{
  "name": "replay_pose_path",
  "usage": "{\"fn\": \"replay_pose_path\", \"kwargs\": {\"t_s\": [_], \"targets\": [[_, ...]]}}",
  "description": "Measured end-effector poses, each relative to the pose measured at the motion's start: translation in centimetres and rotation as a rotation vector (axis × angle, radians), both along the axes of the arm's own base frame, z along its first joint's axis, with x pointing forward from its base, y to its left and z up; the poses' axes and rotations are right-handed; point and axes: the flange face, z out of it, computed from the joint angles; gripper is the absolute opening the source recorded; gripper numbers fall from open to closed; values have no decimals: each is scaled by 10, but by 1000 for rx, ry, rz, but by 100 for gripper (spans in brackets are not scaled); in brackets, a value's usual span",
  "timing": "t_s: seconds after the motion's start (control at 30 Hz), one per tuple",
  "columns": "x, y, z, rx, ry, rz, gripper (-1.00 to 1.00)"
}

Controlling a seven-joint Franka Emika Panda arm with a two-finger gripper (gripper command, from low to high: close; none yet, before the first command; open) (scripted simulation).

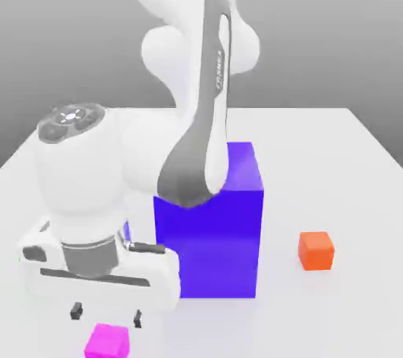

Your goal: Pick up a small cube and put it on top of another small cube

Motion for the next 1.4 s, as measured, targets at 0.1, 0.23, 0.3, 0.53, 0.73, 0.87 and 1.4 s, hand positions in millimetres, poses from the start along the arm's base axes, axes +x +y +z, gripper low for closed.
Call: {"fn": "replay_pose_path", "kwargs": {"t_s": [0.1,0.23,0.3,0.53,0.73,0.87,1.4], "targets": [[-1,-1,-27,-1,1,-1,-100],[-1,-1,-27,0,2,-1,-100],[-1,-1,-30,-1,2,-1,-100],[-18,-26,35,0,17,33,-100],[-70,-89,55,7,39,153,-100],[-107,-121,66,10,35,249,-100],[-160,-155,17,-1,2,402,100]]}}
